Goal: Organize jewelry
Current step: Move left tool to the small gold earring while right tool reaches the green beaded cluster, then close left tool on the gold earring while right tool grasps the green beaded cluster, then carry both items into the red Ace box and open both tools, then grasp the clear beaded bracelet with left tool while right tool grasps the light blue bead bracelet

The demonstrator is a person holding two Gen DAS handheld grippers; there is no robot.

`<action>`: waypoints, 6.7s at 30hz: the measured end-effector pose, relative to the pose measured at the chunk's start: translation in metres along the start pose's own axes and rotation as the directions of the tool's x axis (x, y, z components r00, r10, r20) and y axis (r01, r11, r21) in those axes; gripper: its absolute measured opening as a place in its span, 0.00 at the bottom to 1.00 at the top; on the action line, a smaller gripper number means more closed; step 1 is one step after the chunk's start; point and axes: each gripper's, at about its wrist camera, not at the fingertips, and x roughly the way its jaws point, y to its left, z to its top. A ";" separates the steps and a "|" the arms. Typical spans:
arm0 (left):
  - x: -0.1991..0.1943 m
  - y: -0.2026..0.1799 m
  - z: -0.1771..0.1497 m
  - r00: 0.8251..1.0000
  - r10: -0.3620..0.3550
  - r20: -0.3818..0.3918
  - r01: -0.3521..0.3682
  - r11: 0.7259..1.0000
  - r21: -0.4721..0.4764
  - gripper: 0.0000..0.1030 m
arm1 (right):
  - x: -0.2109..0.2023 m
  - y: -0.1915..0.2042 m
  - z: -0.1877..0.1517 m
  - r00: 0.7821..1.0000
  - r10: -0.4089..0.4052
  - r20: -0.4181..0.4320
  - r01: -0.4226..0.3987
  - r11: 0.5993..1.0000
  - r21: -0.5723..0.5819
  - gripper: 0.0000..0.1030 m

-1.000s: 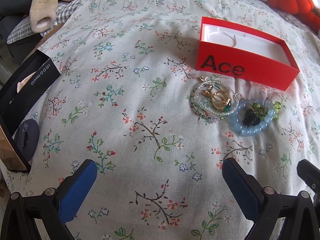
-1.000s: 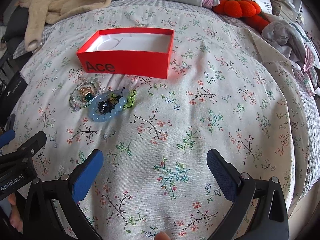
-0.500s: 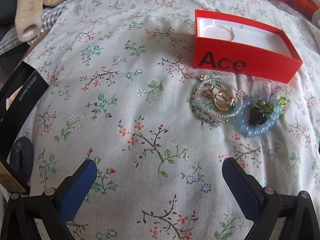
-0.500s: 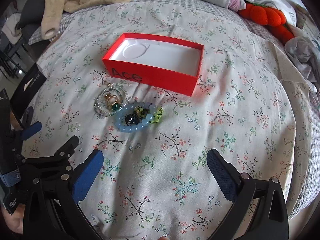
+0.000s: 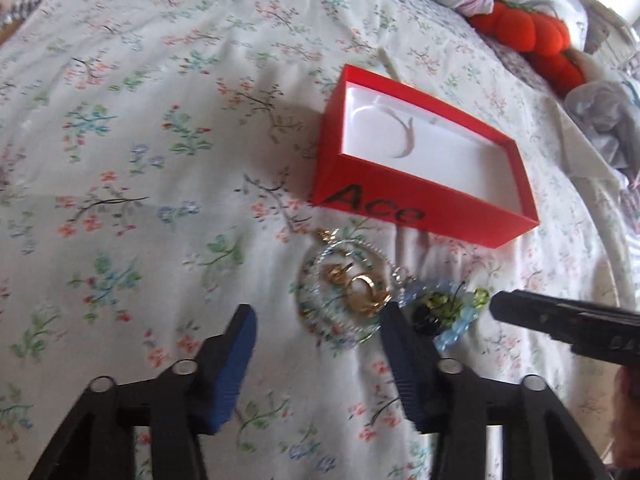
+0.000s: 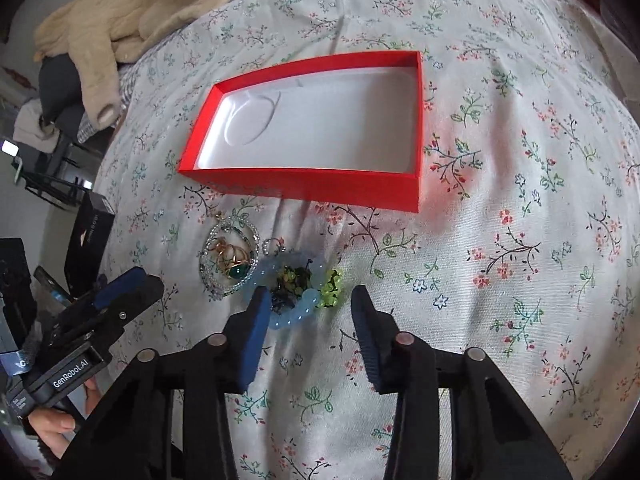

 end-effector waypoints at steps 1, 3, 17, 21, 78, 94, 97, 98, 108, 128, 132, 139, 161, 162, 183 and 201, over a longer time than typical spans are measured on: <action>0.006 -0.001 0.003 1.000 -0.012 -0.010 0.012 1.000 -0.002 0.43 | 0.003 -0.003 0.001 1.000 0.001 -0.006 -0.001 1.000 0.014 0.34; 0.013 -0.001 0.007 0.999 -0.024 -0.028 0.023 1.000 -0.011 0.37 | 0.005 -0.007 0.003 1.000 0.015 -0.011 -0.015 0.999 0.034 0.29; 0.056 -0.011 0.018 0.996 0.054 -0.073 -0.053 0.999 0.014 0.03 | 0.026 -0.018 0.009 0.997 0.056 -0.049 -0.051 0.994 0.100 0.21; 0.053 -0.015 0.017 0.996 0.060 -0.065 -0.058 0.998 0.031 0.00 | 0.023 -0.014 0.009 0.998 0.048 -0.040 -0.045 0.996 0.079 0.11; 0.013 0.040 -0.023 0.983 0.181 -0.041 -0.184 0.980 -0.073 0.30 | 0.011 -0.055 -0.013 0.992 0.043 -0.121 -0.019 0.981 0.195 0.37; -0.002 0.027 -0.021 0.989 0.148 -0.009 -0.149 0.987 -0.063 0.00 | -0.008 -0.056 -0.007 1.000 0.002 -0.021 0.001 0.985 0.173 0.12; -0.012 0.022 -0.018 0.989 0.144 0.013 -0.144 0.988 -0.054 0.00 | -0.018 -0.048 -0.004 1.000 0.011 0.006 -0.012 0.988 0.152 0.12; -0.016 0.020 -0.017 0.990 0.143 0.020 -0.142 0.989 -0.051 0.00 | -0.021 -0.046 -0.003 1.000 0.018 0.014 -0.020 0.989 0.147 0.12; -0.034 0.008 -0.006 0.995 0.092 0.034 -0.091 0.995 -0.049 0.00 | -0.044 -0.028 0.002 0.995 0.069 0.069 -0.077 0.990 0.118 0.12; -0.013 -0.052 0.063 0.997 0.054 0.060 -0.056 0.998 0.036 0.00 | -0.057 -0.011 0.052 0.977 0.140 0.161 -0.158 0.982 0.107 0.12; 0.003 -0.057 0.079 0.997 0.047 0.058 -0.049 0.998 0.027 0.00 | -0.045 -0.019 0.062 0.978 0.122 0.167 -0.144 0.982 0.126 0.12; 0.030 -0.061 0.096 0.996 0.075 0.050 -0.077 0.996 0.048 0.00 | -0.029 -0.033 0.076 0.981 0.107 0.162 -0.131 0.980 0.148 0.12; 0.016 -0.057 0.098 0.992 0.118 0.037 -0.120 0.990 0.070 0.36 | -0.048 -0.046 0.064 0.986 0.054 0.156 -0.079 0.984 0.158 0.39; 0.013 -0.057 0.097 0.992 0.119 0.039 -0.122 0.990 0.071 0.37 | -0.049 -0.046 0.063 0.987 0.052 0.152 -0.076 0.985 0.157 0.39; -0.004 -0.043 0.047 0.985 0.173 0.004 -0.172 0.980 0.101 0.74 | -0.054 -0.029 0.016 0.993 -0.040 0.107 0.032 0.997 0.076 0.52; 0.007 -0.036 0.006 0.979 0.205 -0.014 -0.202 0.973 0.109 0.84 | -0.026 -0.033 -0.021 0.992 -0.120 0.033 0.120 0.993 0.009 0.55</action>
